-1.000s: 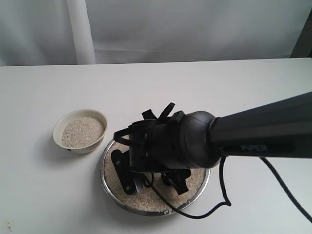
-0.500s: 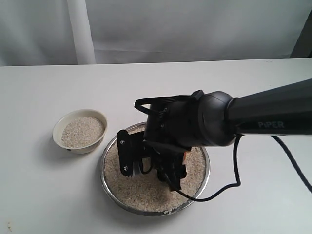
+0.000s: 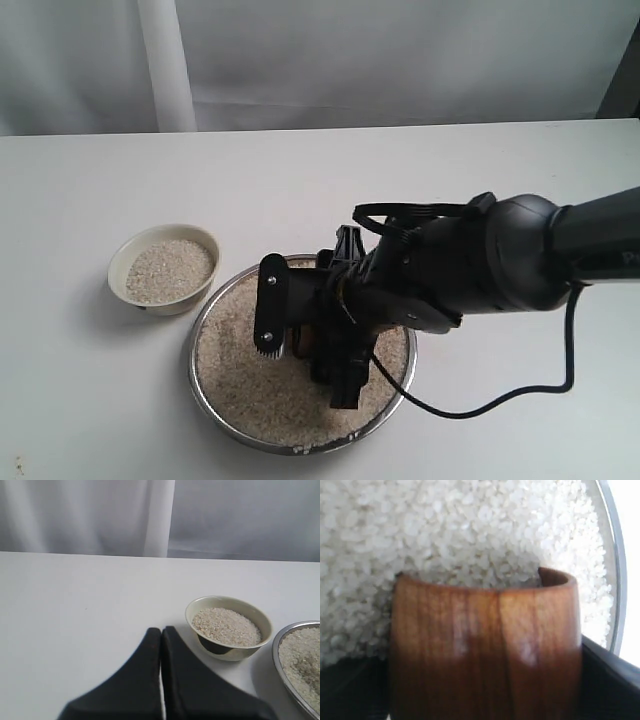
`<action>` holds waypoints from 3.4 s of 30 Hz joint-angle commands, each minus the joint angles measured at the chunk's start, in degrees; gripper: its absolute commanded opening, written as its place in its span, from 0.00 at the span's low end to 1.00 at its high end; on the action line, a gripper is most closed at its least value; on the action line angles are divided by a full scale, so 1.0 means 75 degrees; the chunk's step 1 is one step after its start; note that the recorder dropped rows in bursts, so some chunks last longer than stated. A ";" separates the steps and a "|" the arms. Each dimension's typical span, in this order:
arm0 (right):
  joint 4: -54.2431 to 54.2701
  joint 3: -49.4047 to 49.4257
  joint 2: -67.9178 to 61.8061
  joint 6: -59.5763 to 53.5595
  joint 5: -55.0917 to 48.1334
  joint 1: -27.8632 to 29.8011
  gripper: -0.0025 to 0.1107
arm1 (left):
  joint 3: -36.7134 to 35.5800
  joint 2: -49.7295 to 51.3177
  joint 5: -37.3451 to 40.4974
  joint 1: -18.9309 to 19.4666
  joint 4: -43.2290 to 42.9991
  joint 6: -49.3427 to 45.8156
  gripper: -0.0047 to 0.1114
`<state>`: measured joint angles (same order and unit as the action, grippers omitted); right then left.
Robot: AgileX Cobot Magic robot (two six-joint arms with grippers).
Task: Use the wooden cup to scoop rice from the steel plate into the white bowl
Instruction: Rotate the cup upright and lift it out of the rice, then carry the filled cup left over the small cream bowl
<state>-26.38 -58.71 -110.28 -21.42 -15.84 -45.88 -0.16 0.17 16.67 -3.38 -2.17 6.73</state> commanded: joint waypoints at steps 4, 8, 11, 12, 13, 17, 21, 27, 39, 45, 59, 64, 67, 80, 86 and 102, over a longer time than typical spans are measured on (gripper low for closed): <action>0.0425 0.0745 0.0108 0.0082 0.1784 0.0191 0.02 | 0.0022 -0.0023 -0.0042 -0.0032 0.0036 0.0037 0.04; 0.0610 0.0918 0.0108 0.0082 0.2490 0.0191 0.02 | 0.0022 -0.0023 -0.0042 -0.0032 0.0036 0.0037 0.04; 0.0610 0.0918 0.0108 0.0082 0.2569 0.0191 0.02 | 0.0022 -0.0023 -0.0042 -0.0032 0.0036 0.0037 0.04; 0.0610 0.0918 0.0108 0.0082 0.2622 0.0191 0.02 | 0.0022 -0.0023 -0.0042 -0.0032 0.0036 0.0037 0.04; 0.0610 0.0918 0.0108 0.0082 0.2655 0.0191 0.02 | 0.0022 -0.0023 -0.0042 -0.0032 0.0036 0.0037 0.04; 0.0610 0.0918 0.0108 0.0082 0.2818 0.0191 0.02 | 0.0022 -0.0023 -0.0042 -0.0032 0.0036 0.0037 0.04; 0.0659 0.0918 0.0108 0.0082 0.2886 0.0191 0.02 | 0.0022 -0.0023 -0.0042 -0.0032 0.0036 0.0037 0.04; 0.0655 0.0918 0.0108 0.0082 0.2900 0.0191 0.02 | 0.0022 -0.0023 -0.0042 -0.0032 0.0036 0.0037 0.04; 0.0842 0.1554 0.0694 0.0119 0.3921 0.0531 0.02 | 0.0022 -0.0023 -0.0042 -0.0032 0.0036 0.0037 0.04; 0.1013 0.2368 0.1147 0.0247 0.5322 0.0779 0.02 | 0.0022 -0.0023 -0.0042 -0.0032 0.0036 0.0037 0.04; 0.1013 0.3059 0.1163 0.0946 0.8559 0.0779 0.02 | 0.0022 -0.0023 -0.0042 -0.0032 0.0036 0.0034 0.04; 0.1013 0.3059 0.1163 0.1082 0.8871 0.0779 0.02 | 0.0022 -0.0023 -0.0042 -0.0032 0.0036 0.0034 0.04; 0.1013 0.3059 0.1163 0.1082 0.8871 0.0779 0.02 | 0.0022 -0.0023 -0.0042 -0.0032 0.0036 0.0027 0.04; 0.1013 0.0321 0.1163 0.1115 0.4896 0.0779 0.02 | 0.0022 -0.0023 -0.0042 -0.0032 0.0036 0.0044 0.04; 0.0999 -0.1288 0.0779 0.1115 0.3592 0.0693 0.02 | 0.0022 -0.0023 -0.0042 -0.0032 0.0036 0.0044 0.04; 0.0658 -0.4439 -0.1699 0.0140 0.0636 -0.0329 0.02 | 0.0022 -0.0023 -0.0042 -0.0032 0.0036 0.0049 0.04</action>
<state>-20.63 -89.15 -121.73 -17.59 -8.98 -47.38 -0.16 0.17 16.67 -3.38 -2.17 6.73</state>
